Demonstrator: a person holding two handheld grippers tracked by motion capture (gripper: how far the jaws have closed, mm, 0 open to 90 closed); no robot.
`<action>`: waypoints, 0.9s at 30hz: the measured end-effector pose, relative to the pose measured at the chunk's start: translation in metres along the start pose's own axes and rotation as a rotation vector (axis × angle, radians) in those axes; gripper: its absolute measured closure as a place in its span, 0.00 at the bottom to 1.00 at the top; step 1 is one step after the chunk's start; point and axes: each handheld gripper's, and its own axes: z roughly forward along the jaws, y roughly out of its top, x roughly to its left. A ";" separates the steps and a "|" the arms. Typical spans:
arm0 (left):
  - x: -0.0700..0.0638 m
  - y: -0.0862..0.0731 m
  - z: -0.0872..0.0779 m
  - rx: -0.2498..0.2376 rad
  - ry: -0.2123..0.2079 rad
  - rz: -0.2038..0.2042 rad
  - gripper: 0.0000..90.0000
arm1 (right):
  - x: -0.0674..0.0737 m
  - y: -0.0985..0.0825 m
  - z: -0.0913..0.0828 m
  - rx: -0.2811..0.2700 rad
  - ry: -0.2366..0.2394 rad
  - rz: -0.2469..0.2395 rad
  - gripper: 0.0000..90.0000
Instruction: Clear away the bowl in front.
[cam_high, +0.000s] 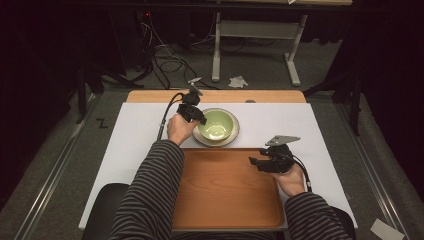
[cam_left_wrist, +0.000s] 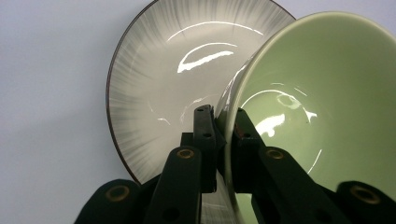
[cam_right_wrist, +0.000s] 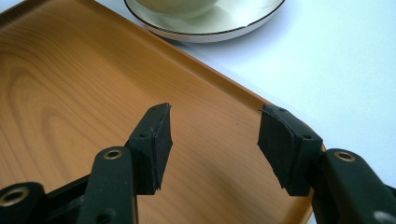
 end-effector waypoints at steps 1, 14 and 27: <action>0.000 0.000 -0.002 0.001 -0.003 0.003 0.94 | 0.000 0.000 0.000 0.000 0.000 0.001 0.51; -0.014 -0.005 -0.028 -0.001 -0.070 0.057 0.94 | 0.001 0.000 -0.001 -0.018 0.000 -0.007 0.51; -0.026 -0.019 -0.050 0.008 -0.111 0.123 0.94 | -0.001 0.000 -0.001 -0.016 -0.002 -0.001 0.51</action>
